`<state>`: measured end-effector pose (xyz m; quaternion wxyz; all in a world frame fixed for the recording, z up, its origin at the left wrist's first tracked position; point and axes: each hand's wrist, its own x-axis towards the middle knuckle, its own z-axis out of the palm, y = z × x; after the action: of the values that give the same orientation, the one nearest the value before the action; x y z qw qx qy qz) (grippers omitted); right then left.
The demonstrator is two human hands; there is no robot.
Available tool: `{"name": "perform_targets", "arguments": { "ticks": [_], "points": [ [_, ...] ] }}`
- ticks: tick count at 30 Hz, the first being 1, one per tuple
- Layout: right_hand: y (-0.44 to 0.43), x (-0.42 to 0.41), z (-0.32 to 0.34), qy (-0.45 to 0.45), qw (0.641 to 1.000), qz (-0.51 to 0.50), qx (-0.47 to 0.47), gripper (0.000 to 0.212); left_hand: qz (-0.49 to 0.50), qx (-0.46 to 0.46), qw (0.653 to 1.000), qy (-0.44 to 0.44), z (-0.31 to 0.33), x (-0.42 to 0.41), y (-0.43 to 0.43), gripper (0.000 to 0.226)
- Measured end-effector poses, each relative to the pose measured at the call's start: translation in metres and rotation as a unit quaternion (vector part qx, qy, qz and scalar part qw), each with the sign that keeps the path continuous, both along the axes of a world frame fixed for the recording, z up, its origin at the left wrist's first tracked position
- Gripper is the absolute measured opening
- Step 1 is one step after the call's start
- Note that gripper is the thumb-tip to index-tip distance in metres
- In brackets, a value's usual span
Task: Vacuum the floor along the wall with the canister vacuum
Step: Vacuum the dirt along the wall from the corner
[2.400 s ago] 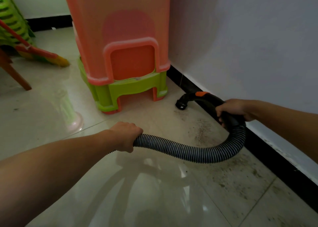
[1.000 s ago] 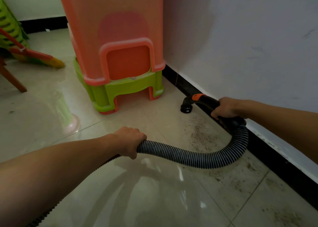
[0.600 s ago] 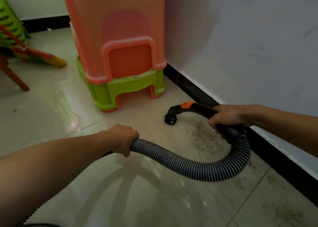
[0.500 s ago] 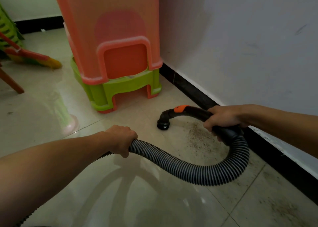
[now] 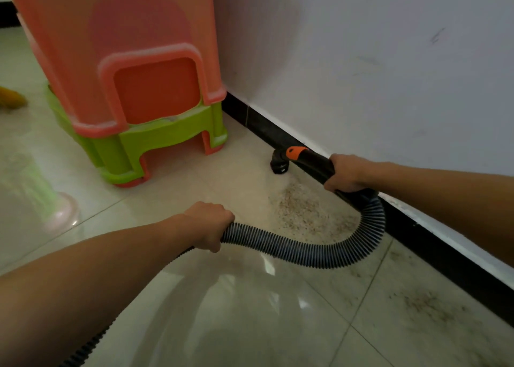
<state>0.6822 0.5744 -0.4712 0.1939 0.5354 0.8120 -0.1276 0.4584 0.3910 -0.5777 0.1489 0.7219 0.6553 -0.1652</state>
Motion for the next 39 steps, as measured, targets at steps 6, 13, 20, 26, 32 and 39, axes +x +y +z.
{"name": "perform_targets", "arguments": {
  "ticks": [6,13,20,26,32,39],
  "points": [
    [0.008,-0.041,0.002,-0.047,0.998,0.011,0.046,0.054,0.019,0.004,1.0,-0.024,-0.018,-0.019,-0.004,0.029],
    [-0.002,-0.007,-0.003,-0.057,0.997,-0.017,0.043,0.054,-0.033,-0.002,0.997,-0.072,-0.06,-0.003,0.021,0.032],
    [-0.011,0.067,-0.009,-0.037,0.993,-0.109,-0.003,0.046,-0.12,-0.008,0.99,-0.079,-0.072,0.046,0.048,0.032],
    [-0.001,0.091,-0.032,0.109,0.969,-0.218,-0.046,0.027,-0.122,0.0,0.991,-0.051,-0.058,0.048,0.044,0.032],
    [-0.011,0.109,-0.045,0.215,0.92,-0.303,-0.121,0.016,-0.029,-0.049,0.998,-0.026,-0.023,0.024,-0.006,0.034],
    [-0.017,0.161,-0.026,0.213,0.908,-0.323,-0.161,0.024,0.018,-0.05,0.998,-0.018,0.018,0.07,-0.027,0.031]
  ]
}}
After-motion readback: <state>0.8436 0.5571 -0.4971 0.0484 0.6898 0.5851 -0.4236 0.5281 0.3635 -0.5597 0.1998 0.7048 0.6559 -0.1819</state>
